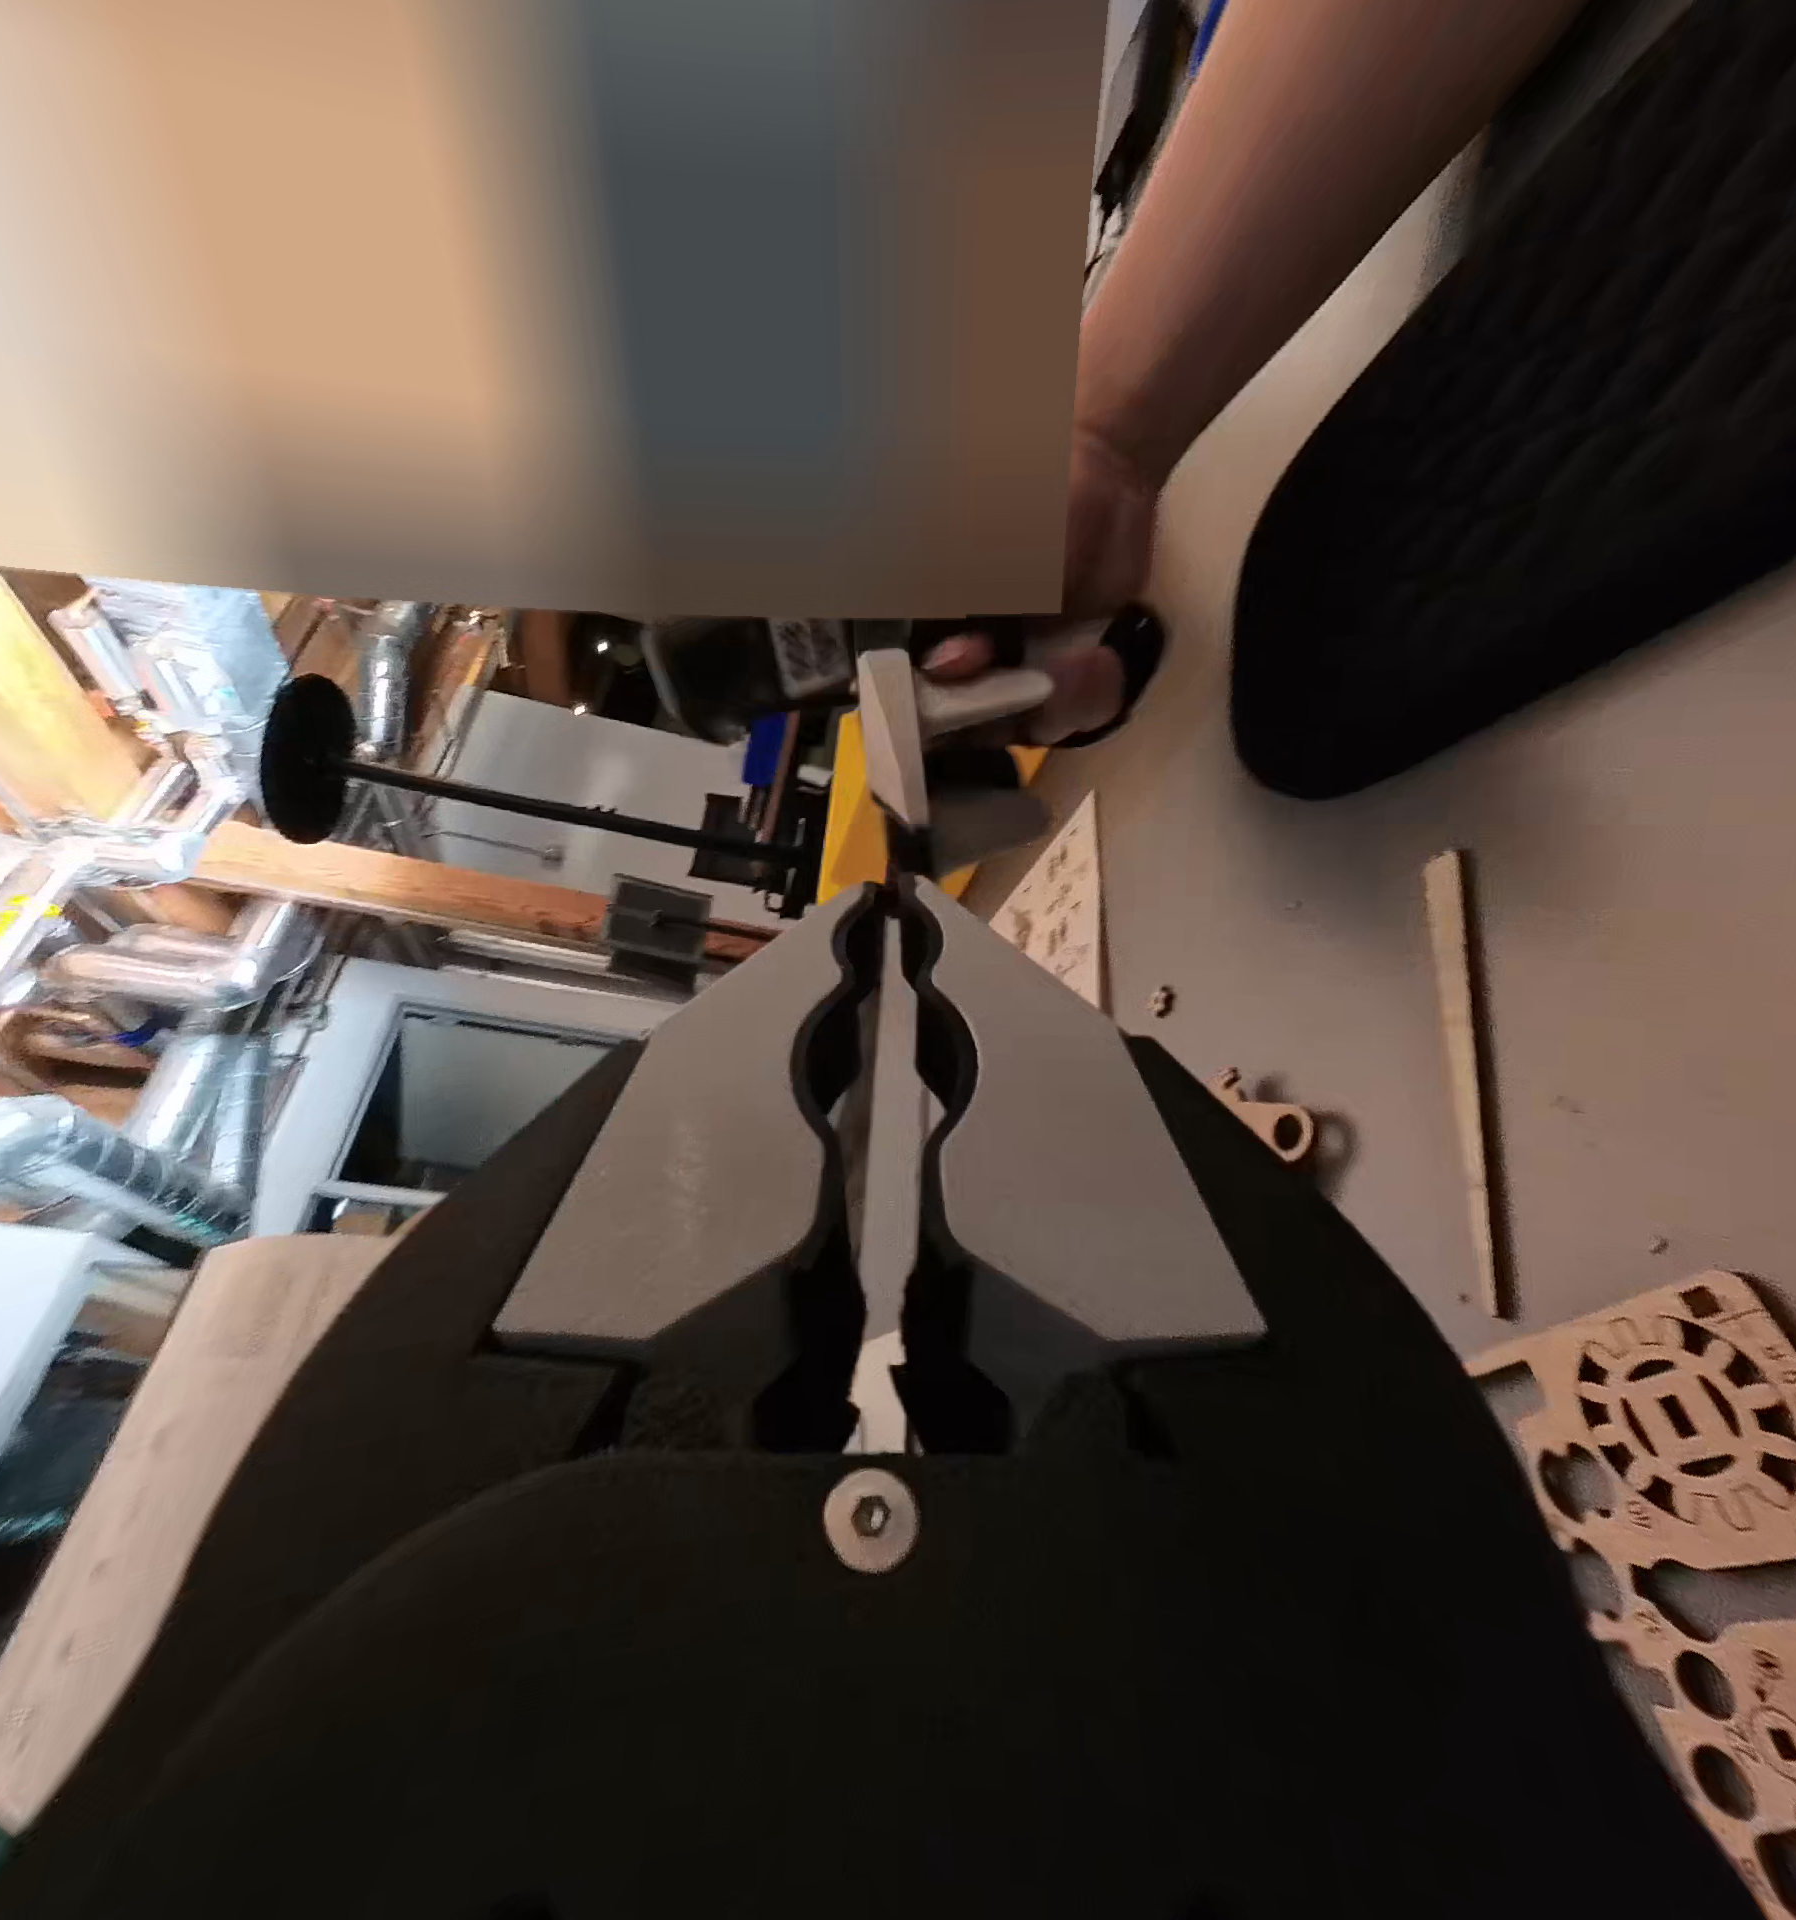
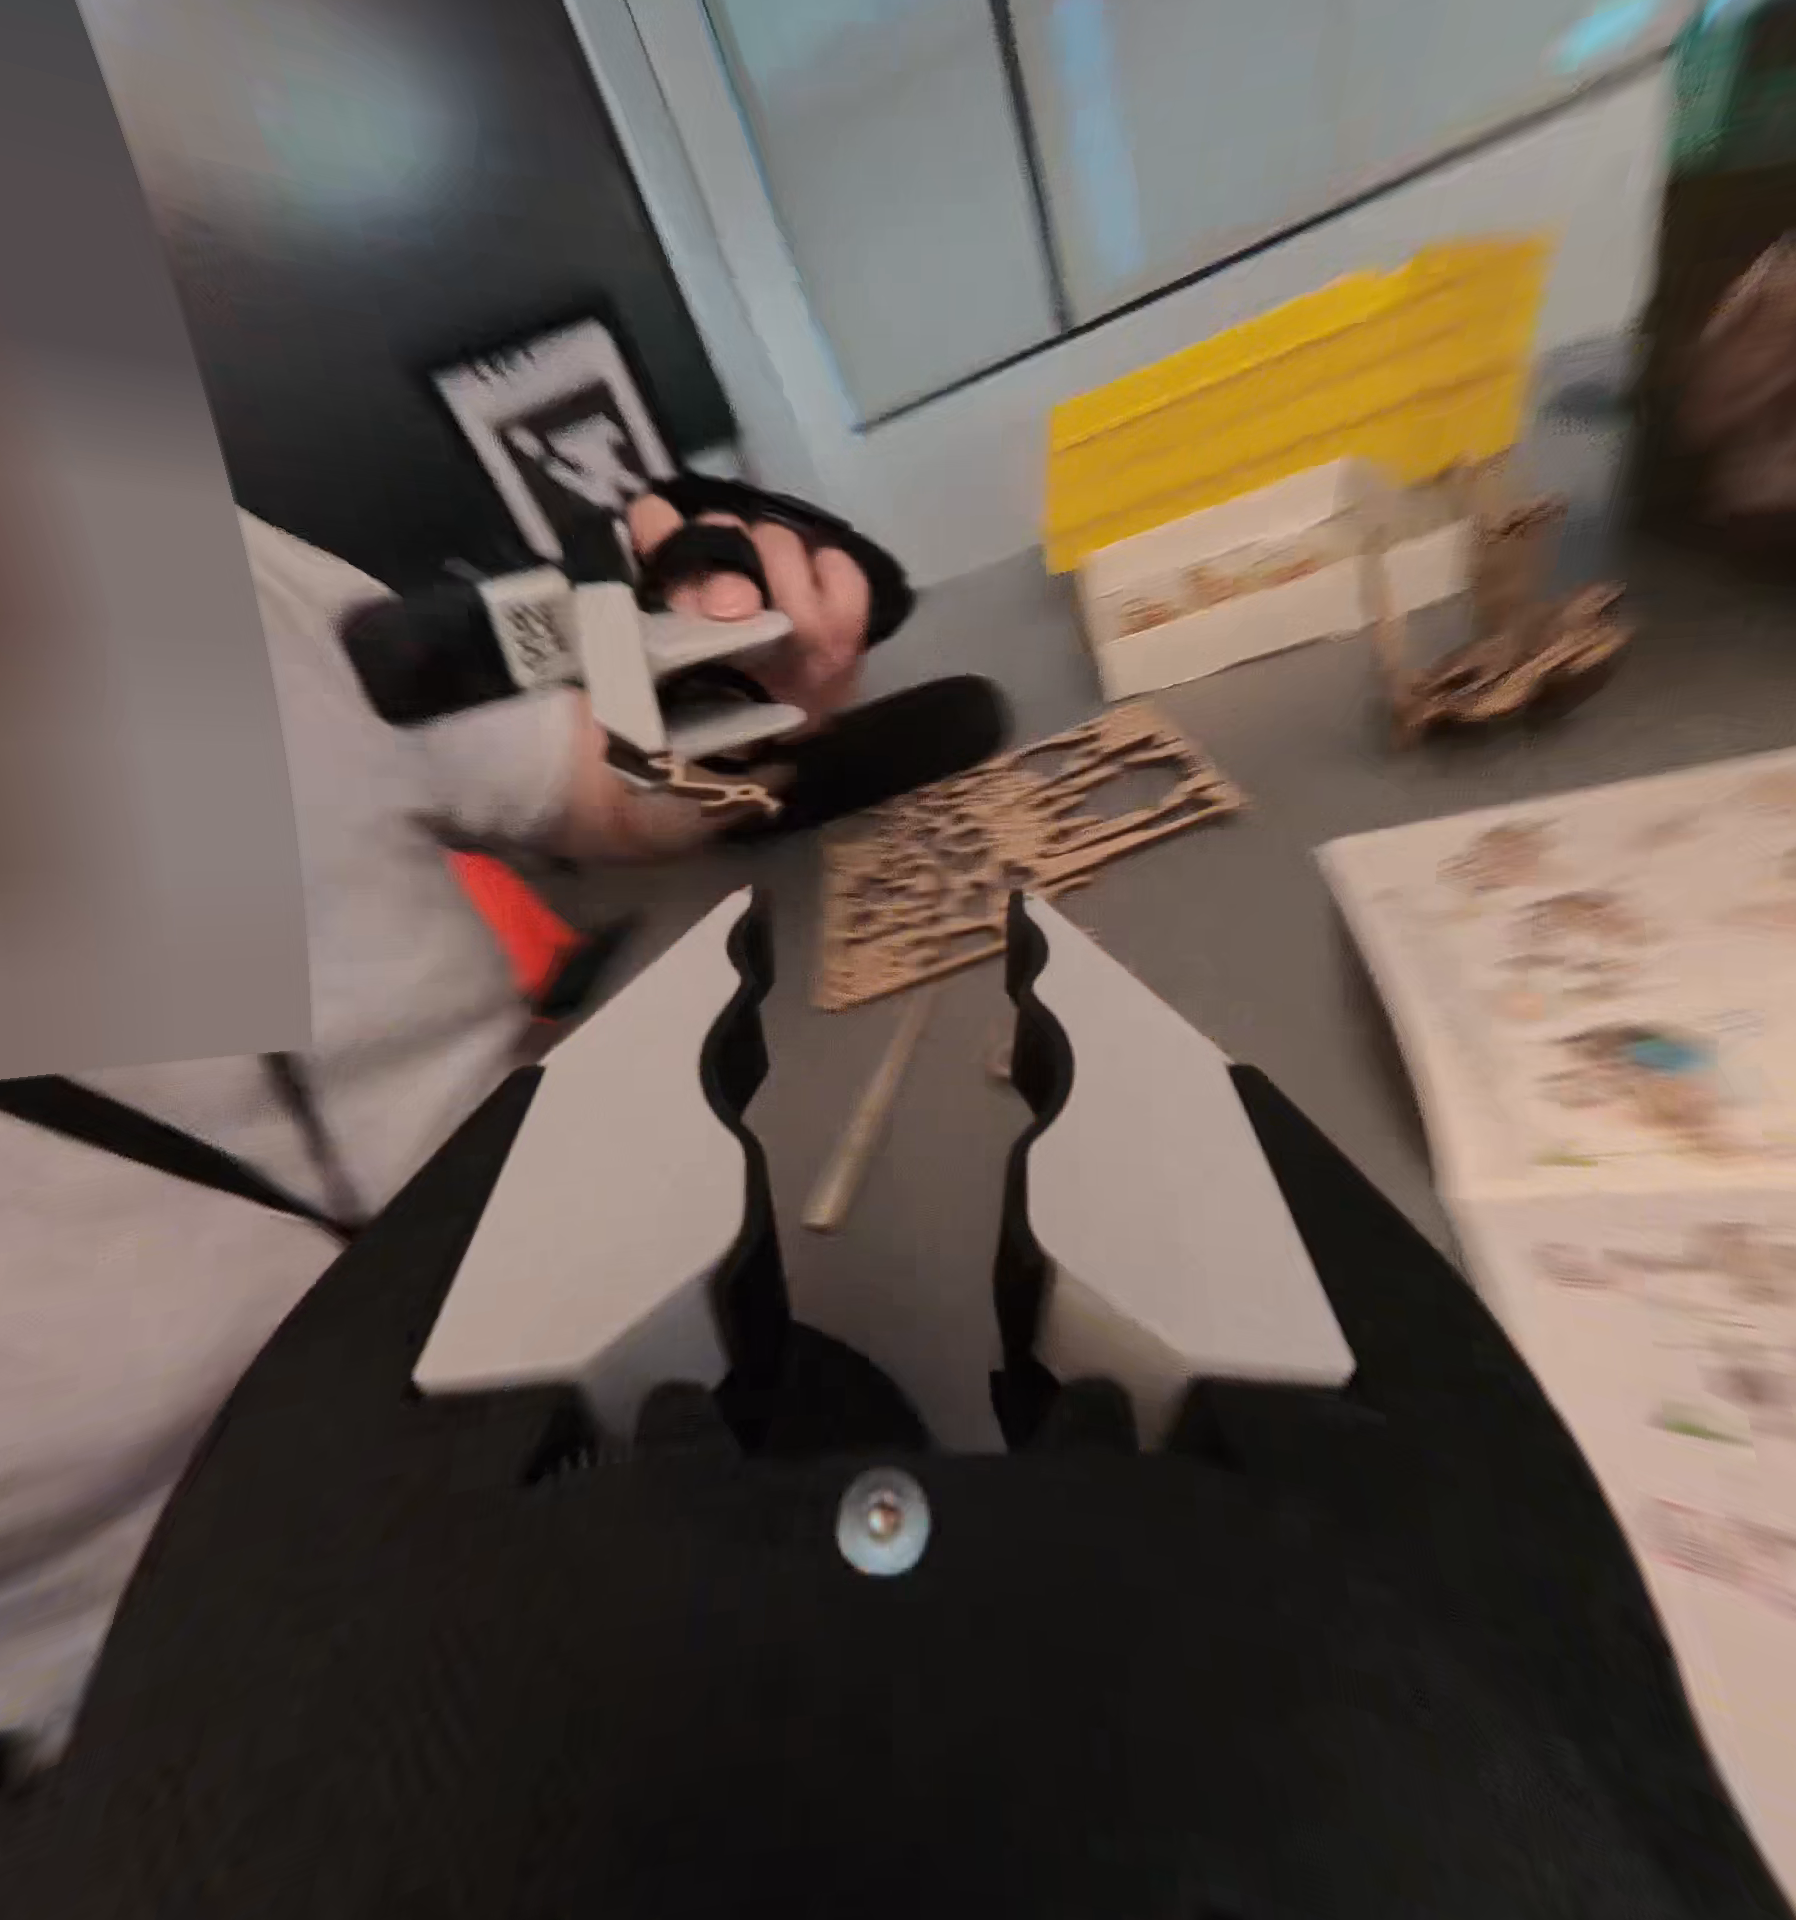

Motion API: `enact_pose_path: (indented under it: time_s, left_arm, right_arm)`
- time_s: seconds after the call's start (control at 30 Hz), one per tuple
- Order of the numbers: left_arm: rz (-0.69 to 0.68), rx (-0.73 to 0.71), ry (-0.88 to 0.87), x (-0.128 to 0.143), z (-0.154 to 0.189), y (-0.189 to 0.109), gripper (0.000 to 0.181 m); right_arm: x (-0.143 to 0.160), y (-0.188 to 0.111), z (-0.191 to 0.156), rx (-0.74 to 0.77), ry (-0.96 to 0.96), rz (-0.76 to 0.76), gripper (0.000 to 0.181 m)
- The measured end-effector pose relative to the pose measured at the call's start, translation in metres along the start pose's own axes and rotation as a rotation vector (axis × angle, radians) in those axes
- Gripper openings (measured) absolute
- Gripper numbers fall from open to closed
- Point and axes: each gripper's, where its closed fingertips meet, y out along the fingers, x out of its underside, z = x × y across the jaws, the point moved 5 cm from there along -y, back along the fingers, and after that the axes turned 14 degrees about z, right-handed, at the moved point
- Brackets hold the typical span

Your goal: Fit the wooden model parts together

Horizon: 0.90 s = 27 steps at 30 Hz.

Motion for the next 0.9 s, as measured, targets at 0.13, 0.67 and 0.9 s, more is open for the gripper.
enact_pose_path:
  time_s: [0.13, 0.67, 0.9]
  left_arm:
    - [0.027, 0.105, 0.011, -0.001, 0.017, 0.004, 0.0]
    - [0.106, 0.319, -0.029, -0.018, 0.059, 0.017, 0.0]
    - [0.032, 0.2, -0.128, -0.003, 0.045, 0.015, 0.009]
  right_arm:
    - [-0.015, 0.005, -0.032, -0.073, -0.095, -0.025, 0.043]
    - [0.057, 0.026, -0.067, -0.244, -0.337, -0.542, 0.001]
    - [0.049, 0.026, -0.057, -0.159, -0.377, -0.496, 0.001]
